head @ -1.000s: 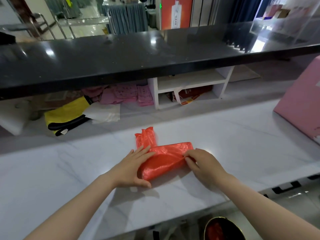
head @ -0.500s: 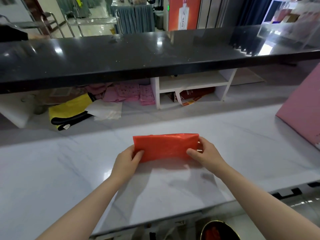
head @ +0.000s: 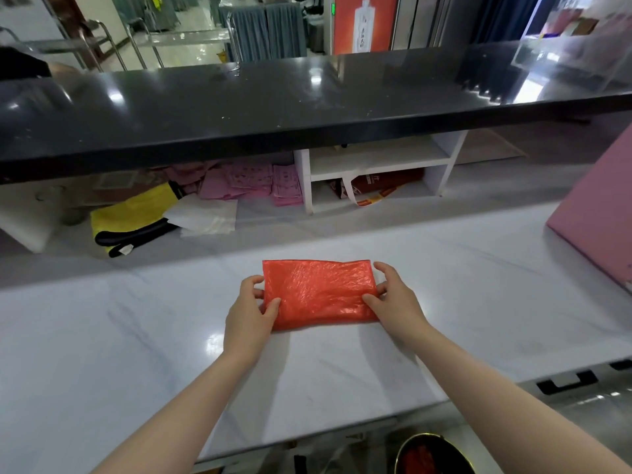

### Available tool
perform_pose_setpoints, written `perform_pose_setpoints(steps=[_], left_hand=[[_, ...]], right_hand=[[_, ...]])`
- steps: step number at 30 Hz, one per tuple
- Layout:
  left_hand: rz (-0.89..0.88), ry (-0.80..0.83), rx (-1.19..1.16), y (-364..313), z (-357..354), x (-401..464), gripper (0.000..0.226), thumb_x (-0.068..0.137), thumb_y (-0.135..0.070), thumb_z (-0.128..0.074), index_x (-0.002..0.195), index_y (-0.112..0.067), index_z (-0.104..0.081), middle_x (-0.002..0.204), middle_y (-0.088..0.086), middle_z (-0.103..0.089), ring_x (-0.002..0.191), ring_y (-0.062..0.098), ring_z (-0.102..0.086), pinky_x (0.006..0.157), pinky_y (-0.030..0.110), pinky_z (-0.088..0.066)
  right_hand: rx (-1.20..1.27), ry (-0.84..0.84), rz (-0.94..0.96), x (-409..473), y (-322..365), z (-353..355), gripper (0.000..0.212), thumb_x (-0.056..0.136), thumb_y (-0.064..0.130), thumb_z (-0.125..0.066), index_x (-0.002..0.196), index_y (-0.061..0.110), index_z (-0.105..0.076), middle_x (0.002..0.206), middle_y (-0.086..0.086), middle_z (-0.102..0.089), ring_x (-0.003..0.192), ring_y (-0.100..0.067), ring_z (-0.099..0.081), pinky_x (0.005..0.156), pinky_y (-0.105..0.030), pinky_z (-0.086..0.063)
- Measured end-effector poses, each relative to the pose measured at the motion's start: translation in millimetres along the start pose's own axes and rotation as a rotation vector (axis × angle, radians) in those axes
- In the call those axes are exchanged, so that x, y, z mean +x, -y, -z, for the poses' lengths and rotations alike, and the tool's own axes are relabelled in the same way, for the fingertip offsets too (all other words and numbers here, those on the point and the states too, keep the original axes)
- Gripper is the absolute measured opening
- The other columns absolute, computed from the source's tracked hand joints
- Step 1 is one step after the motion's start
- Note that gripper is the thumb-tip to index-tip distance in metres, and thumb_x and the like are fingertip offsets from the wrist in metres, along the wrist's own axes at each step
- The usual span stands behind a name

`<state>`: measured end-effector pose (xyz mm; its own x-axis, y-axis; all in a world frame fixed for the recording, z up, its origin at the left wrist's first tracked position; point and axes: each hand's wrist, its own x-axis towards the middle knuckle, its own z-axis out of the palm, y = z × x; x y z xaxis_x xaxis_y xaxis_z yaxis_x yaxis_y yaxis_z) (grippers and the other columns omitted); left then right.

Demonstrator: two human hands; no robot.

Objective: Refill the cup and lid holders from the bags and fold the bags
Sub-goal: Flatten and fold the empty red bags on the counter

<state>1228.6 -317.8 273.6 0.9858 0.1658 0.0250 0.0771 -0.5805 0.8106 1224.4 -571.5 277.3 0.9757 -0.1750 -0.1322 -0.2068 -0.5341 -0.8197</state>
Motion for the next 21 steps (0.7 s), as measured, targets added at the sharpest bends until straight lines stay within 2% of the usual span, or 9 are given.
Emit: perform_pose_setpoints(steps=[2,5,7,9,12,14,17,19,21], left_hand=[[-0.073,-0.001,0.065,-2,-1,-2,0.050,0.087,-0.018,-0.064,0.131,-0.026,-0.042,0.122,-0.008,-0.054,0.092,0.005,-0.054,0.074,0.021,-0.040],[-0.206,-0.014,0.282,-2,-1,-5,0.062,0.085,-0.008,-0.061,0.141,-0.020,-0.040,0.150,0.004,-0.031,0.124,0.017,-0.041,0.097,0.028,-0.036],[-0.348,-0.024,0.402,-6,-1,-4,0.066,0.080,0.003,-0.058,0.141,-0.017,-0.045,0.157,0.010,-0.023,0.137,0.026,-0.031,0.110,0.036,-0.028],[-0.470,0.071,0.477,-11,-1,0,0.072,0.073,0.009,-0.054,0.140,-0.015,-0.047,0.158,0.012,-0.019,0.146,0.029,-0.018,0.117,0.040,-0.012],[-0.504,0.232,0.585,-15,-4,6,0.070,0.079,-0.001,-0.049,0.145,-0.022,-0.039,0.161,0.002,-0.009,0.149,0.020,-0.001,0.114,0.029,0.012],[-0.512,0.211,0.568,-16,-5,8,0.058,0.085,-0.011,-0.048,0.141,-0.019,-0.045,0.159,0.003,-0.017,0.148,0.019,-0.008,0.115,0.028,0.010],[-0.572,0.154,0.557,-30,-9,12,0.052,0.086,-0.032,-0.037,0.131,-0.012,-0.056,0.152,0.010,-0.035,0.144,0.029,-0.026,0.117,0.039,-0.009],[-0.629,0.162,0.629,-35,-16,20,0.058,0.087,-0.036,-0.034,0.137,-0.013,-0.050,0.152,0.011,-0.035,0.143,0.031,-0.027,0.116,0.045,-0.013],[-0.586,0.228,0.729,-32,-24,26,0.059,0.092,-0.039,-0.034,0.149,-0.021,-0.031,0.159,0.005,-0.019,0.148,0.026,-0.012,0.118,0.045,-0.002]], right_hand=[[-0.100,-0.001,0.044,2,0,-2,0.055,0.088,0.020,-0.061,0.135,0.038,-0.037,0.096,0.014,-0.059,0.083,-0.002,-0.058,0.064,-0.018,-0.041],[-0.283,0.009,0.086,3,1,-6,0.052,0.089,0.021,-0.059,0.137,0.031,-0.043,0.117,0.003,-0.051,0.102,-0.016,-0.056,0.083,-0.032,-0.046],[-0.328,-0.020,0.109,1,1,-8,0.050,0.089,0.019,-0.057,0.137,0.028,-0.046,0.128,0.001,-0.046,0.115,-0.020,-0.050,0.093,-0.034,-0.045],[-0.338,-0.082,0.193,-2,4,-10,0.047,0.089,0.017,-0.056,0.135,0.022,-0.050,0.141,-0.002,-0.041,0.128,-0.022,-0.040,0.105,-0.034,-0.037],[-0.402,-0.101,0.359,-3,14,-13,0.045,0.094,0.022,-0.052,0.138,0.018,-0.049,0.155,-0.004,-0.030,0.143,-0.024,-0.024,0.116,-0.038,-0.024],[-0.492,-0.032,0.437,-2,20,-18,0.048,0.098,0.031,-0.046,0.144,0.020,-0.041,0.159,-0.003,-0.020,0.148,-0.022,-0.012,0.119,-0.039,-0.014],[-0.603,0.089,0.475,4,28,-30,0.054,0.100,0.041,-0.036,0.151,0.026,-0.025,0.162,0.001,-0.007,0.149,-0.019,0.000,0.119,-0.040,-0.003],[-0.663,0.144,0.476,10,30,-39,0.056,0.100,0.045,-0.031,0.152,0.029,-0.017,0.162,0.003,-0.002,0.149,-0.019,0.003,0.119,-0.043,-0.001],[-0.726,0.179,0.462,15,28,-46,0.058,0.100,0.048,-0.026,0.153,0.030,-0.010,0.162,0.004,0.003,0.148,-0.017,0.007,0.118,-0.042,0.003]])
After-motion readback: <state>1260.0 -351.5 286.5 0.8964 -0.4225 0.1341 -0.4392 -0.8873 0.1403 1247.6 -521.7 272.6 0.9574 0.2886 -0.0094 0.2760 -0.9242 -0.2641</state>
